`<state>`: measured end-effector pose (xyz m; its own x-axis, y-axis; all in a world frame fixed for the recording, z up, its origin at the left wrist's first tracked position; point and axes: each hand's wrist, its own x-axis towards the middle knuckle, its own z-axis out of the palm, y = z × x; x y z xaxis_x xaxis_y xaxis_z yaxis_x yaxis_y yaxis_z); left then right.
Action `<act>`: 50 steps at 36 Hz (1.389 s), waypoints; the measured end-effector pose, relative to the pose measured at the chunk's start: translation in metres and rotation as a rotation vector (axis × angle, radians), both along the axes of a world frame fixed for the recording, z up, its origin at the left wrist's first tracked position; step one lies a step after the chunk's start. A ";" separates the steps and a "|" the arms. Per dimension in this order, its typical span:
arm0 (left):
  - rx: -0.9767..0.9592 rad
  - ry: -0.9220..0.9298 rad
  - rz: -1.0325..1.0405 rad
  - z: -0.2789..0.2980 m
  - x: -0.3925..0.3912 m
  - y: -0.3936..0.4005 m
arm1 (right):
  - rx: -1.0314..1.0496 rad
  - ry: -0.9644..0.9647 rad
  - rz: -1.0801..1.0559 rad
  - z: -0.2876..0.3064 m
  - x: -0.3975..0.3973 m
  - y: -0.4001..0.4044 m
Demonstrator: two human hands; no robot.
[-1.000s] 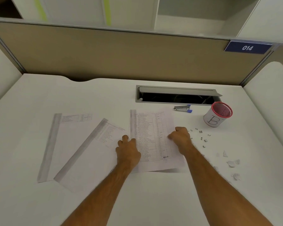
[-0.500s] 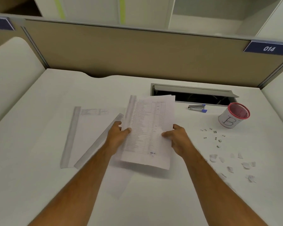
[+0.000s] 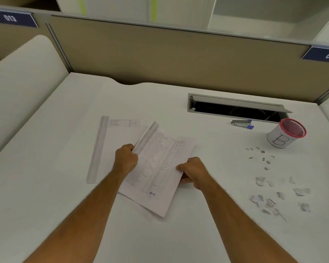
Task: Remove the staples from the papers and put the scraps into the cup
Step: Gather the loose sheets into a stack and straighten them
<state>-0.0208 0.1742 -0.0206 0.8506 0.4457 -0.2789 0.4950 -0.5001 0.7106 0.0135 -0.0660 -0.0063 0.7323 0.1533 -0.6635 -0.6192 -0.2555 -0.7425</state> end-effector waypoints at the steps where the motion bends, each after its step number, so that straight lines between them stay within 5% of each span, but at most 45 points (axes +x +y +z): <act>1: 0.035 0.008 -0.019 -0.001 -0.002 0.001 | -0.028 -0.007 -0.003 -0.001 -0.002 0.003; 10: 0.422 0.170 -0.100 -0.004 -0.005 0.001 | -0.459 -0.134 0.123 -0.001 -0.010 0.011; 25: 0.392 0.314 -0.116 0.008 0.000 -0.004 | -0.505 -0.037 0.245 -0.010 -0.013 0.015; 50: -0.231 0.026 -0.041 0.027 0.006 0.019 | -0.601 -0.147 0.256 0.000 -0.012 0.012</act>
